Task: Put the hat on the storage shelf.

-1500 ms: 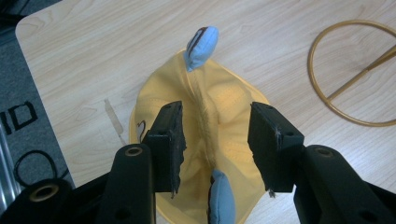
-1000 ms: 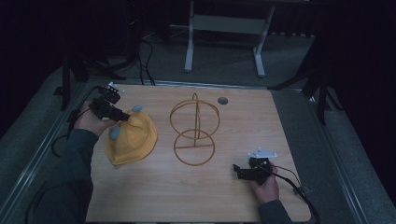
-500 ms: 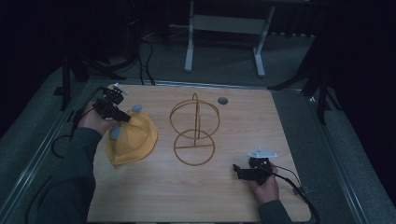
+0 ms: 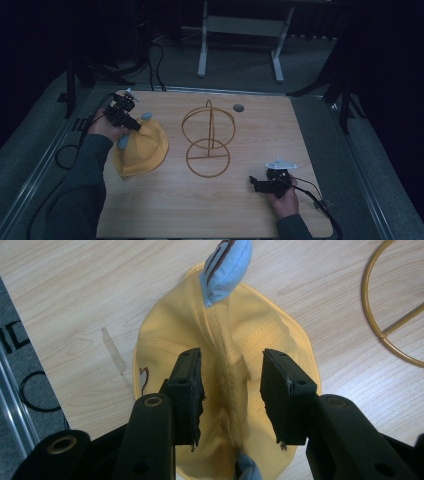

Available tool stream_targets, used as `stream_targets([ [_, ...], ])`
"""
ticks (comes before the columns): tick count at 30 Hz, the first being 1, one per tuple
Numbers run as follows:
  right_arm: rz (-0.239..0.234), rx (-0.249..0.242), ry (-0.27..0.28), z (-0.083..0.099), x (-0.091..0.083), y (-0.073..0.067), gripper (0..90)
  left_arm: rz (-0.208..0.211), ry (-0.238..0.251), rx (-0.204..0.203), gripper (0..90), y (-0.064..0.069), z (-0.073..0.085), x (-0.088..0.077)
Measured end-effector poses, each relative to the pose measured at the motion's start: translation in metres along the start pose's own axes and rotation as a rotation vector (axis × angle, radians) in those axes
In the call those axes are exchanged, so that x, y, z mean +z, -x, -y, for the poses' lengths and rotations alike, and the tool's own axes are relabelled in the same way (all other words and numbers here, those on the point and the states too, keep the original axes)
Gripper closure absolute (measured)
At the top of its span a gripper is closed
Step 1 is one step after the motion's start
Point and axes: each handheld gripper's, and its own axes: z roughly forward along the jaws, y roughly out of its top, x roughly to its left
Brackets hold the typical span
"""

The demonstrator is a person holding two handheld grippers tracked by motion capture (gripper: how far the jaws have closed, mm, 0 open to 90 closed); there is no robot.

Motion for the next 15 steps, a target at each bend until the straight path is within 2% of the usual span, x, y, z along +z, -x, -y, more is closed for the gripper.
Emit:
stream_targets([
  [12,0.000,0.000,0.000,0.000,0.000,0.000,12.9,0.006,-0.059,-0.002,63.7,0.001,-0.001,0.019],
  [15,0.000,0.001,0.000,0.000,0.000,0.000,12.9,-0.003,-0.063,0.003,70.5,0.001,-0.001,0.020],
])
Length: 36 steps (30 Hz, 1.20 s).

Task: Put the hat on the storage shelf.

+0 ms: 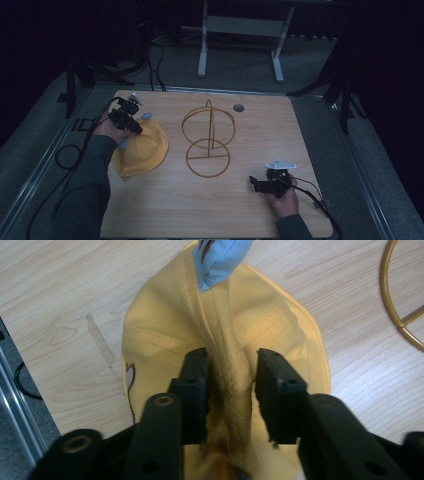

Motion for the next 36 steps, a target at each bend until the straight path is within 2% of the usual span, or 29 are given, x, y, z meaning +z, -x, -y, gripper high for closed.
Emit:
stream_targets([
  [3,0.000,0.000,0.000,0.000,0.000,0.000,12.9,0.000,-0.007,0.008,80.4,0.000,0.000,0.000],
  [6,0.000,0.000,0.000,0.000,0.000,0.000,12.9,0.013,-0.008,0.011,83.2,0.000,0.000,0.000],
  [14,0.000,0.000,0.000,0.000,0.000,0.000,12.9,0.023,0.008,0.011,84.1,-0.002,0.003,-0.008],
  [22,0.000,0.000,0.000,0.000,0.000,0.000,12.9,0.038,0.056,0.013,84.0,-0.003,0.005,-0.024],
  [36,0.000,-0.001,0.000,0.000,0.000,0.000,12.9,0.029,0.100,0.041,84.0,-0.001,0.006,-0.044],
])
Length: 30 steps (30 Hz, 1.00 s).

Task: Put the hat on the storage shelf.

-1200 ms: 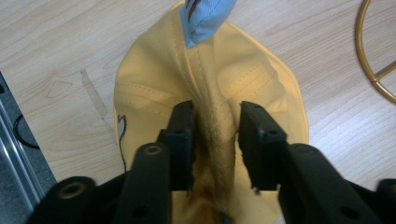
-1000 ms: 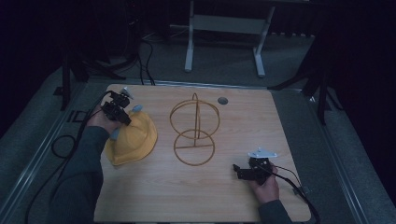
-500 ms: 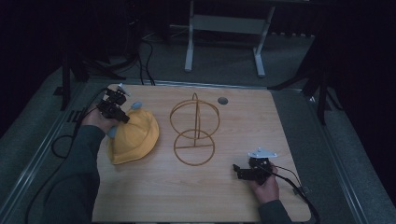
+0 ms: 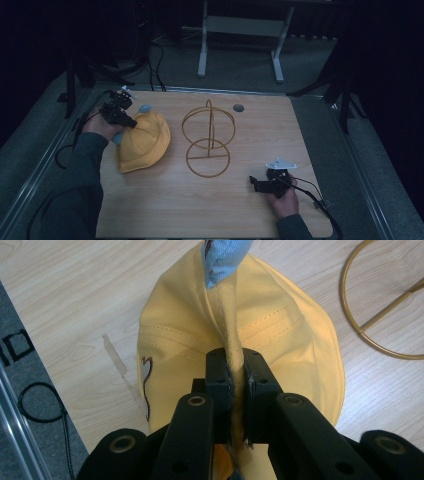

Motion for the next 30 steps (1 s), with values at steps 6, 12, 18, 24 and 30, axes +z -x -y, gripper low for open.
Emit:
stream_targets([
  [6,0.000,0.000,0.000,0.000,0.000,0.000,12.9,0.008,0.014,0.008,83.9,0.003,0.000,-0.004],
  [12,0.000,0.001,0.000,0.000,0.000,0.000,12.9,0.001,0.025,0.018,83.9,0.005,-0.001,-0.011],
  [18,0.000,0.000,0.000,0.000,0.000,0.000,12.9,0.002,0.044,0.040,83.8,0.010,-0.004,-0.019],
  [24,0.000,-0.001,0.001,0.000,0.000,0.000,12.9,-0.003,0.060,0.054,83.7,0.014,-0.007,-0.025],
  [30,0.001,0.001,0.002,0.000,0.000,0.000,12.9,0.000,0.076,0.067,83.7,0.018,-0.009,-0.030],
])
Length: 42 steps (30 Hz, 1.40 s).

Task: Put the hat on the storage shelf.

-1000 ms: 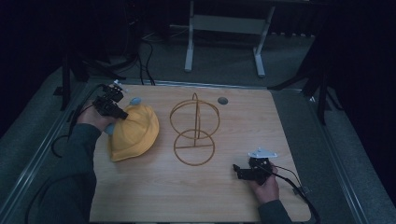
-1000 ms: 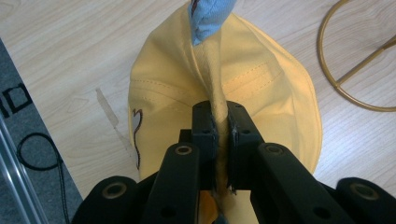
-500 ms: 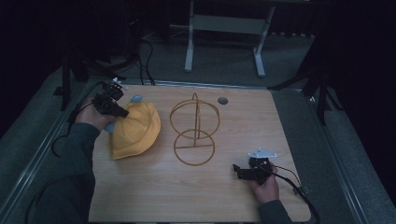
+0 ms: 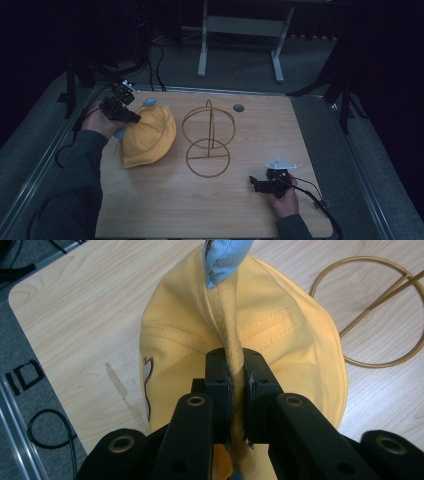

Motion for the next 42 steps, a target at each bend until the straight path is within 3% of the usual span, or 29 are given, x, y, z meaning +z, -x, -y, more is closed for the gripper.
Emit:
stream_targets([
  [18,0.000,0.001,0.000,0.000,0.000,0.000,12.9,0.000,0.050,0.018,83.6,0.001,-0.006,-0.018],
  [27,0.000,0.001,-0.001,0.000,0.000,0.000,12.9,0.004,0.086,0.006,83.5,-0.003,-0.006,-0.028],
  [42,0.000,0.002,-0.001,0.000,0.000,0.000,12.9,0.012,0.160,0.047,83.6,-0.006,-0.010,-0.044],
])
